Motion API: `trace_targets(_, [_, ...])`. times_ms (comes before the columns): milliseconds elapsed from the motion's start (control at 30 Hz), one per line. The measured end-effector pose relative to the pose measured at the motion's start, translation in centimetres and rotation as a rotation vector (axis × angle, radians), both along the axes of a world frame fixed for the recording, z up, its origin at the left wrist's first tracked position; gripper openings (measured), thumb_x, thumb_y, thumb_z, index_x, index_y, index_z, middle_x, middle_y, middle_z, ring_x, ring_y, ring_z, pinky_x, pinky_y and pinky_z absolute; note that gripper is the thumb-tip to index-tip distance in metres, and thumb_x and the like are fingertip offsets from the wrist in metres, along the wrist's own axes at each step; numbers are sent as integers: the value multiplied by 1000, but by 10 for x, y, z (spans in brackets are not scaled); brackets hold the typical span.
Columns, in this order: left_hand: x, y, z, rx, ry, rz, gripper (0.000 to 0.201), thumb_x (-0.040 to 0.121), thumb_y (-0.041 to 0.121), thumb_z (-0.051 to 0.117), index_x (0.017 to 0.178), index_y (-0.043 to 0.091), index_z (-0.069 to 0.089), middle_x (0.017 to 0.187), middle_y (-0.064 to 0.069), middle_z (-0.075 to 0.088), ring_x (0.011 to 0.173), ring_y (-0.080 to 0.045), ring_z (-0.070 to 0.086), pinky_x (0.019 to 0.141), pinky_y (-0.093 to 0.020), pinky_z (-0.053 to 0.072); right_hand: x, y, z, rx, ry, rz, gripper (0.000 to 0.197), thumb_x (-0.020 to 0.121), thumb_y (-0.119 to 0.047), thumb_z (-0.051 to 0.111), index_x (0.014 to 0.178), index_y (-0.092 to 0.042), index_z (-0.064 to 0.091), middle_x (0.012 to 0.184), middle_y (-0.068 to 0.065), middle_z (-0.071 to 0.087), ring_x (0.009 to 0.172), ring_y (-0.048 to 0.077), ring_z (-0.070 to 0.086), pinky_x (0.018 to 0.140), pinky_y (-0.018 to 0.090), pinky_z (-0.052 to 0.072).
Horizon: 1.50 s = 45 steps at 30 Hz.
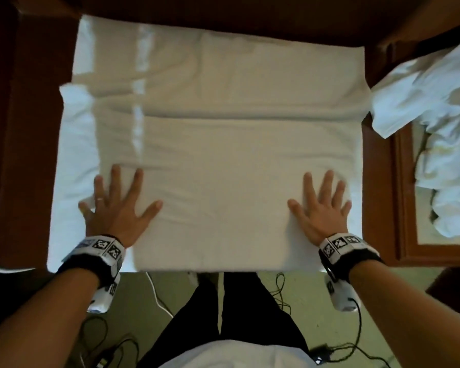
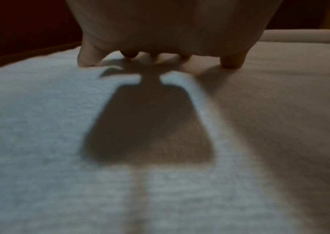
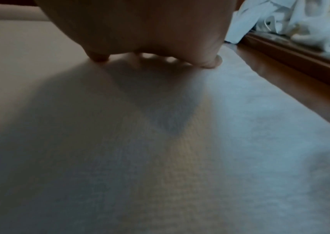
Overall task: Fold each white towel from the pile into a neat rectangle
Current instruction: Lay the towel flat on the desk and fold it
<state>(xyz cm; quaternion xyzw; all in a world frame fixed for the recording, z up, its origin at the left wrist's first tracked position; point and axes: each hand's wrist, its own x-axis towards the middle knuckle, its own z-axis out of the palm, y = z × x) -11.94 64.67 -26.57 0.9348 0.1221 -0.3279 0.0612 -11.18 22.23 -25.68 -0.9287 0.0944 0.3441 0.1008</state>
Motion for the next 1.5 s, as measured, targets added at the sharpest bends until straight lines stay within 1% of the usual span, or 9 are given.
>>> trace_targets(300, [111, -1, 1, -27, -49, 6, 91, 80, 90, 32, 151, 54, -12, 165, 12, -23, 154, -25, -12, 115, -71, 11, 117, 5, -14, -1, -138, -31, 74, 94, -68, 31, 154, -43, -4, 163, 3, -24, 148, 34, -23, 117, 63, -5])
trace_targets(567, [0, -8, 6, -41, 50, 38, 96, 70, 98, 21, 145, 59, -24, 157, 14, -39, 151, -29, -23, 115, -73, 4, -12, -9, -5, -14, -37, 31, 77, 91, -77, 21, 150, -49, -20, 157, -5, -38, 145, 32, -31, 115, 68, -3])
trace_targets(733, [38, -9, -5, -29, 24, 45, 96, 68, 99, 21, 141, 61, -29, 156, 13, -41, 150, -31, -25, 113, -75, 2, 30, -15, -20, -47, -126, 55, 77, 90, -77, 21, 152, -47, -14, 159, -5, -34, 146, 34, -29, 112, 71, -2])
trace_targets(867, [65, -11, -2, -76, -21, 49, 96, 74, 94, 30, 149, 56, -18, 162, 11, -30, 152, -29, -19, 115, -72, 3, 56, -14, -18, -35, -152, 20, 76, 92, -74, 27, 154, -44, -6, 163, -1, -24, 149, 33, -22, 115, 68, 0])
trace_targets(1000, [10, -7, 4, -122, -200, 32, 91, 86, 79, 41, 157, 43, -3, 167, 5, -15, 154, -25, -7, 120, -62, 7, 4, -11, -5, -43, -243, -14, 74, 97, -66, 29, 157, -34, -1, 163, 2, -23, 151, 27, -18, 119, 59, -1])
trace_targets(1200, [-111, 37, -13, -4, -55, -142, 97, 75, 93, -1, 153, 40, -26, 162, -1, -32, 152, -35, -12, 117, -68, 11, -100, -42, -12, -91, -153, -14, 77, 94, -72, 17, 155, -36, -13, 162, 7, -27, 150, 32, -20, 121, 58, 9])
trace_targets(1333, [-112, 30, -19, -20, -189, -244, 119, 64, 102, 27, 153, 40, -23, 165, -2, -24, 153, -34, -10, 117, -65, 5, -101, -24, -10, -27, -325, 129, 93, 85, -80, 25, 157, -32, -10, 163, 8, -24, 150, 32, -17, 120, 54, 1])
trace_targets(1433, [-101, 19, -26, 1, -256, -426, 124, 60, 97, 42, 154, 42, -18, 166, 1, -19, 152, -29, -12, 114, -68, 12, -104, -9, -17, -64, -232, 416, 109, 79, -84, 43, 154, -35, -21, 158, 7, -35, 147, 36, -27, 119, 61, 0])
trace_targets(1500, [-99, 14, -26, 26, -234, -474, 118, 64, 93, 43, 156, 44, -13, 167, 0, -15, 153, -34, -4, 112, -70, 18, -105, -5, -25, -131, -180, 460, 116, 82, -69, 59, 152, -33, -25, 156, 11, -38, 145, 41, -28, 118, 66, 6])
